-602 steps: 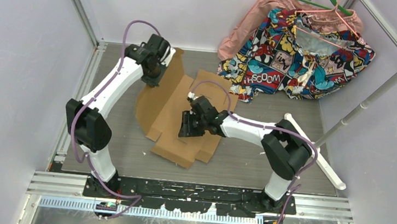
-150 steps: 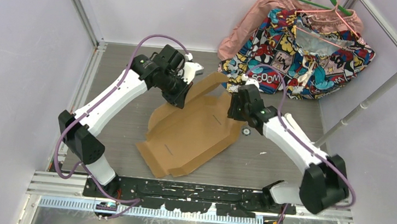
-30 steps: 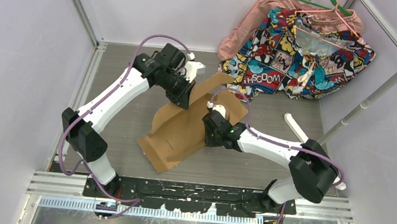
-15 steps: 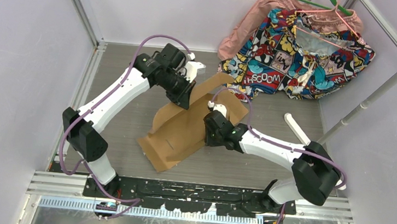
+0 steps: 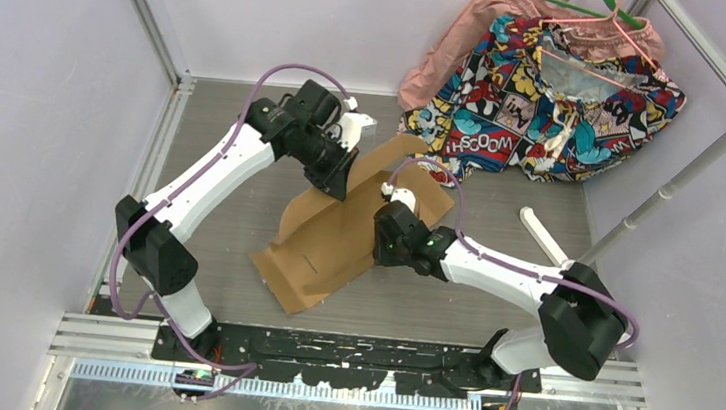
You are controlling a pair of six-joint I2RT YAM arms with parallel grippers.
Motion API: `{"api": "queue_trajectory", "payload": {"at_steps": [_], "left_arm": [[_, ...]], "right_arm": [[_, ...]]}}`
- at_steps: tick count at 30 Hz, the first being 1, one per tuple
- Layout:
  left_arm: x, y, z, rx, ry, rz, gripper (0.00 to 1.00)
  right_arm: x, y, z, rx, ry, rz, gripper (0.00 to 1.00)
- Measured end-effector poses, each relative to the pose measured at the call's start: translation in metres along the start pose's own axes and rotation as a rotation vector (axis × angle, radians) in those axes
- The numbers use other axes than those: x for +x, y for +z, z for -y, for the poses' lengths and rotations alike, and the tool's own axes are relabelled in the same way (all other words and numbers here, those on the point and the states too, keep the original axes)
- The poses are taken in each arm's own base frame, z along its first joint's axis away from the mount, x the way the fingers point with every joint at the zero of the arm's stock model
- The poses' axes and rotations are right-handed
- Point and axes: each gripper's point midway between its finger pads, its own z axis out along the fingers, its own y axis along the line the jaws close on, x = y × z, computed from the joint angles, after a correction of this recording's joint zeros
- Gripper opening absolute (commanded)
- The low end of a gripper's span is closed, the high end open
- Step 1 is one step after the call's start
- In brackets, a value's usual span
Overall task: Fold the paper box
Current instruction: Fold the paper box at the center of the board.
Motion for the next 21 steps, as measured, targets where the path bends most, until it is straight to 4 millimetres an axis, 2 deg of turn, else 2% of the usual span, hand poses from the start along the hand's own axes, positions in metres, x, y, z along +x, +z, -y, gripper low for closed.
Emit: {"api": "queue_trajectory", "payload": {"at_steps": [11, 21], "left_arm": [[0.000, 0.002, 0.000, 0.002, 0.000, -0.005, 0.02], [0.001, 0.003, -0.004, -0.019, 0.005, -0.010, 0.02]], "right_arm": [[0.014, 0.020, 0.006, 0.037, -0.029, -0.053, 0.31], [0.009, 0.024, 0.002, 0.035, -0.047, -0.050, 0.32]]}}
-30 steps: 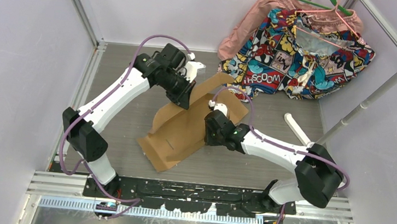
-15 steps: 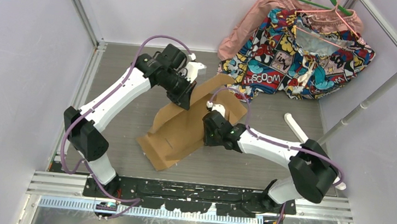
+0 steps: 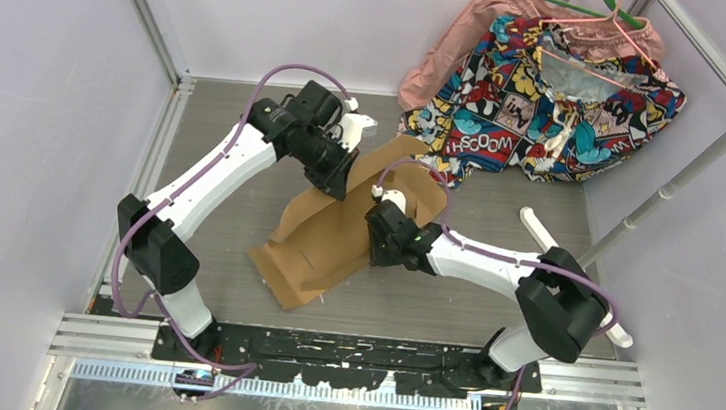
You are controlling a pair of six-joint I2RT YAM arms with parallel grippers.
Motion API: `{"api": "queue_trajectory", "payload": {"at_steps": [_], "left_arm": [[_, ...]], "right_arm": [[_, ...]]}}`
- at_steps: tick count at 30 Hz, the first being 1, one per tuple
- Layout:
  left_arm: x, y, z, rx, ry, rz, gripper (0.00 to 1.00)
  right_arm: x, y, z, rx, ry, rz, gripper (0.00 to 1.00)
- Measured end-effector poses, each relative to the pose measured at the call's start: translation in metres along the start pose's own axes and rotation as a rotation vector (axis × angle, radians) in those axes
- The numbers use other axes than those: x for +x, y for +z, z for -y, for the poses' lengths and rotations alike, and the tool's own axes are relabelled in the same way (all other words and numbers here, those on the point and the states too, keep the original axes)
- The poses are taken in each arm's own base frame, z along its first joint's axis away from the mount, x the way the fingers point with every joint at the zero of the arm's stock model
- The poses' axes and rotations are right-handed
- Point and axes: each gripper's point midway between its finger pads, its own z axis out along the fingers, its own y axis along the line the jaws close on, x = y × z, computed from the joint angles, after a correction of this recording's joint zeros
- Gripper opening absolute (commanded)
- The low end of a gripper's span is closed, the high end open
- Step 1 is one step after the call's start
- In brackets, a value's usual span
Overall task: Fold the paper box
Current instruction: Fold the paper box at the center of the board.
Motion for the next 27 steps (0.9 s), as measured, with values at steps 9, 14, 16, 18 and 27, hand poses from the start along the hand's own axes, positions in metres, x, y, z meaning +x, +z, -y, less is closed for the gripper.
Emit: {"api": "queue_trajectory", "payload": {"at_steps": [9, 14, 16, 18, 27], "left_arm": [[0.000, 0.000, -0.001, -0.012, 0.006, -0.002, 0.02], [0.000, 0.000, -0.001, -0.012, 0.006, -0.002, 0.02], [0.000, 0.000, -0.001, -0.012, 0.006, -0.002, 0.02], [0.000, 0.000, -0.001, -0.012, 0.006, -0.002, 0.02], [0.000, 0.000, -0.001, -0.012, 0.006, -0.002, 0.02]], "right_arm": [[-0.012, -0.023, -0.003, -0.038, 0.005, 0.055, 0.33], [-0.007, -0.028, 0.000, -0.048, 0.006, 0.054, 0.33], [-0.005, -0.030, 0.002, -0.049, 0.006, 0.052, 0.33], [-0.003, -0.033, 0.003, -0.049, 0.006, 0.052, 0.33], [-0.007, -0.047, 0.005, -0.059, -0.001, 0.071, 0.34]]}}
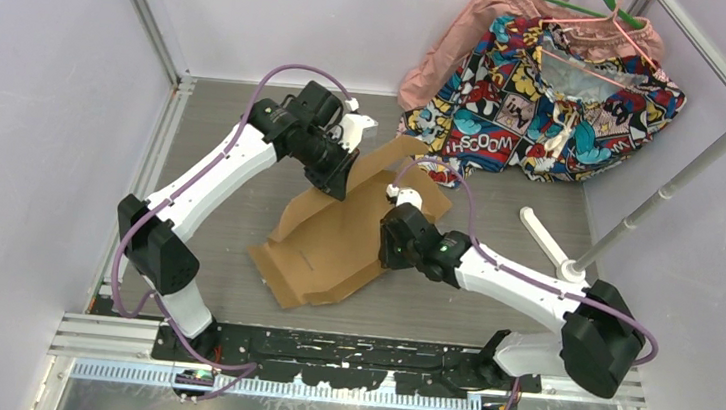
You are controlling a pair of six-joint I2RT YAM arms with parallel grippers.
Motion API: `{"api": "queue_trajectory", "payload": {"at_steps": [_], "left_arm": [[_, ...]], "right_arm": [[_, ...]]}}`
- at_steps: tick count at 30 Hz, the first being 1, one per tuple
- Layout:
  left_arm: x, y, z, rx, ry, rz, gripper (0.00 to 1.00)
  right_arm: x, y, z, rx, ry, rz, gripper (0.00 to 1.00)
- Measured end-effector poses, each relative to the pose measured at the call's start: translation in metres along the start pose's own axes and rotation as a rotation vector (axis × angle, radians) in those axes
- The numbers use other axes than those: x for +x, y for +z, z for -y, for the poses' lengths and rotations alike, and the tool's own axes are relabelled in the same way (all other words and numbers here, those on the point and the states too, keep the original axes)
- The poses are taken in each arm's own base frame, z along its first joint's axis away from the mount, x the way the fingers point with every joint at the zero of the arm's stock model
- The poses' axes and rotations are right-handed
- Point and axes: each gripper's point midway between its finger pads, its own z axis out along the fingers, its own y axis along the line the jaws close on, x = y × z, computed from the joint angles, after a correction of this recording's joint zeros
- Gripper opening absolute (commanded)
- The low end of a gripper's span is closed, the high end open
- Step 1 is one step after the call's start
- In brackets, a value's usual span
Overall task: Fold the paper box
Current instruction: Fold the paper box at the center of the board.
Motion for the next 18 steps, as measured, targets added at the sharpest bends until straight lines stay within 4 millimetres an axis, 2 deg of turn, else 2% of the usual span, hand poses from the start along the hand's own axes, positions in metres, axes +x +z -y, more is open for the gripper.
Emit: {"api": "queue_trajectory", "payload": {"at_steps": [4, 6, 8, 13, 18], "left_arm": [[0.000, 0.000, 0.000, 0.000, 0.000, 0.000, 0.02], [0.000, 0.000, 0.000, 0.000, 0.000, 0.000, 0.01], [0.000, 0.000, 0.000, 0.000, 0.000, 0.000, 0.01], [0.000, 0.000, 0.000, 0.000, 0.000, 0.000, 0.01], [0.000, 0.000, 0.000, -0.001, 0.000, 0.000, 0.01]], "right_arm": [[-0.002, -0.002, 0.005, 0.021, -0.012, 0.002, 0.36], [-0.010, -0.003, 0.009, 0.031, -0.002, 0.011, 0.37], [-0.031, -0.004, 0.019, 0.036, 0.042, 0.038, 0.40], [-0.097, -0.011, 0.063, 0.046, 0.176, 0.162, 0.40], [-0.141, -0.018, 0.089, 0.034, 0.210, 0.253, 0.41]]}}
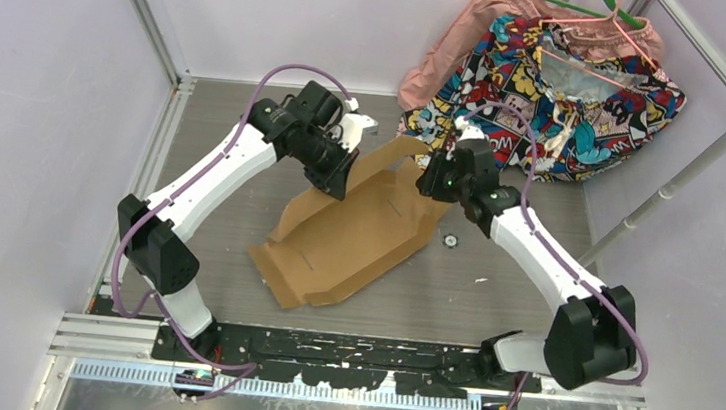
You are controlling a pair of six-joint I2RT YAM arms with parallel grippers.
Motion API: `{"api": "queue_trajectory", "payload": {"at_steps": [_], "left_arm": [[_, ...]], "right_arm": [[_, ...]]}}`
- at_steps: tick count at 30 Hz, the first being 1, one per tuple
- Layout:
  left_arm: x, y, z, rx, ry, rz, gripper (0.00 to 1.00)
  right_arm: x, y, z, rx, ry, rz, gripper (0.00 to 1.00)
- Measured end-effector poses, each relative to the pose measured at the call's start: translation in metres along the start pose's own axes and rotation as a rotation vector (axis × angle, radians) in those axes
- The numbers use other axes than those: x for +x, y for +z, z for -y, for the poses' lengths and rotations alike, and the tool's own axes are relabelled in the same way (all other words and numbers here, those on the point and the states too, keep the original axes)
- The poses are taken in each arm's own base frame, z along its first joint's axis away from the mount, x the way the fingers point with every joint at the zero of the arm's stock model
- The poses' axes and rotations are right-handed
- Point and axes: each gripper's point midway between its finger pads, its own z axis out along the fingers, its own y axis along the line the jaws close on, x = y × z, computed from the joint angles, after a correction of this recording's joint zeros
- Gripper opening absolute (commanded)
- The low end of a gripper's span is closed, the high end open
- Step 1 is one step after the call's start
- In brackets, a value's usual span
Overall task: Fold the paper box
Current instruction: Fold the paper box at the center of the board.
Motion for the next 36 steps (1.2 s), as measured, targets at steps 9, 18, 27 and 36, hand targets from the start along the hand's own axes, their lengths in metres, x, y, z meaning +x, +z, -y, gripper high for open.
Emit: {"api": "queue_trajectory", "payload": {"at_steps": [9, 18, 27, 36], "left_arm": [[0.000, -0.001, -0.002, -0.003, -0.002, 0.002, 0.01], [0.000, -0.001, -0.003, -0.004, -0.001, 0.002, 0.01], [0.000, -0.002, -0.005, -0.005, 0.007, 0.002, 0.01], [0.000, -0.004, -0.004, -0.005, 0.012, -0.004, 0.01]], "right_arm": [[-0.024, 0.047, 0.056, 0.020, 0.111, -0.006, 0.41], [-0.001, 0.081, 0.080, 0.017, 0.159, -0.085, 0.41], [0.002, 0.092, 0.083, 0.012, 0.140, -0.089, 0.41], [0.005, 0.099, 0.094, 0.044, 0.102, -0.086, 0.41]]}}
